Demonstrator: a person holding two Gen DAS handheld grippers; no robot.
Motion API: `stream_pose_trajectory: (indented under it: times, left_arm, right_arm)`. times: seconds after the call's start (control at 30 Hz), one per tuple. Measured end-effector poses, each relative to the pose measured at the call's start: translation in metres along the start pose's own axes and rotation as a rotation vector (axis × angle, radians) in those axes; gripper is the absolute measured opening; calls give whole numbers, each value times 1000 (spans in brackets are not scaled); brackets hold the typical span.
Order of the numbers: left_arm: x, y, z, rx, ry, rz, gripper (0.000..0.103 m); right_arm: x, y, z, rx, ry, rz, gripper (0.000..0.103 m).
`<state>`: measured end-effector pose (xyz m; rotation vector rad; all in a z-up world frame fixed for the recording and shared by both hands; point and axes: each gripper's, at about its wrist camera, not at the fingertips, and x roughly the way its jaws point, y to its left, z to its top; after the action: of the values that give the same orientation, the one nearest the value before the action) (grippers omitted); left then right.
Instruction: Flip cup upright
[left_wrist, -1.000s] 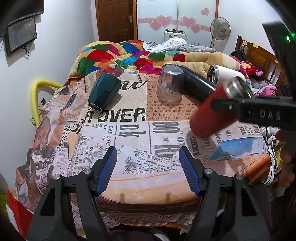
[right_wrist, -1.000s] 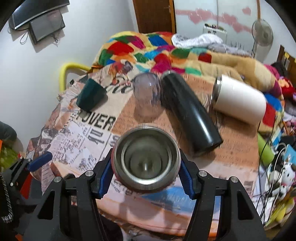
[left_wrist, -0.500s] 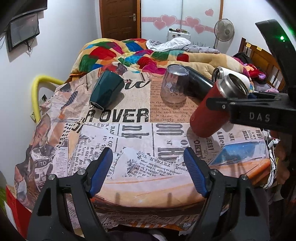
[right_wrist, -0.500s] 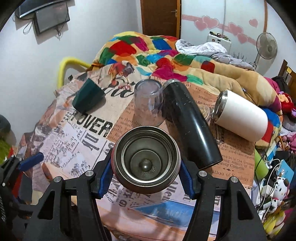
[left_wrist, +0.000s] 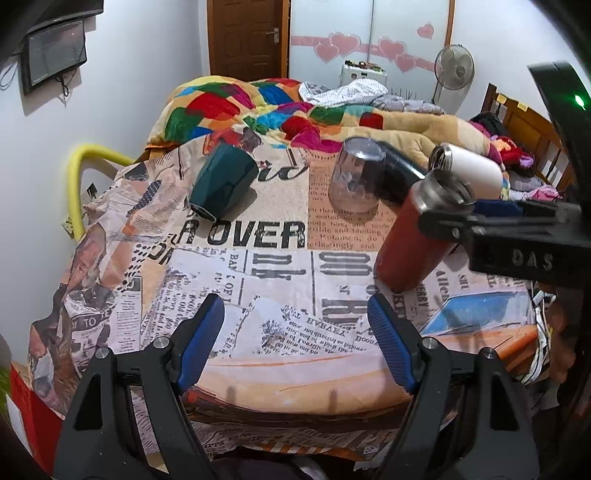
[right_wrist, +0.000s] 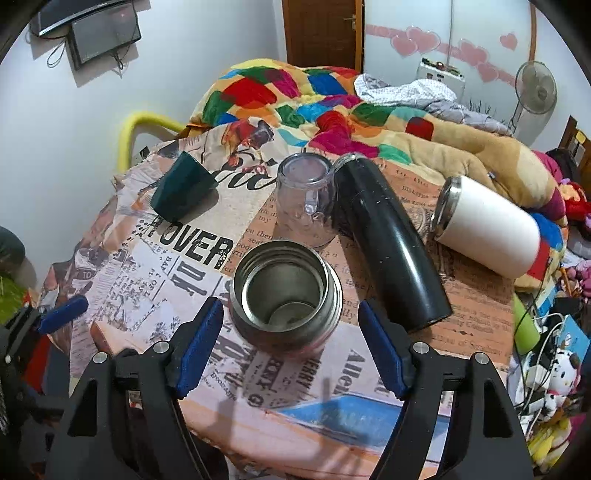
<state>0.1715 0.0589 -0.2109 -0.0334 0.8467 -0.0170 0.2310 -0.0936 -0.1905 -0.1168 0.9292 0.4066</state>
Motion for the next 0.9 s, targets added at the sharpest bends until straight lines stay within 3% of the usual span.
stream_pose_trajectory:
  times: [0.13,0.3,0.63,0.77,0.9]
  left_arm:
    - [-25,-2,8,-8,-49,-18,79]
    - [-73,-10,24,-7,-154,-49,79]
    - [-215,-39,36,23,-535,-96,79]
    - [-255,-49,25,31,-658,-67,83]
    - [-274,-54,14,23,-718,-47,89]
  right_arm:
    - [-30,-1,-6,-1,-60,15,73]
    - [-104,-5,-16,14,-240,7,73]
    - [-251,2,-40,13,-665,-8,73]
    - [-275,7,-51,15,-746,12,73]
    - [-281,10,-61,19,-785,3,77]
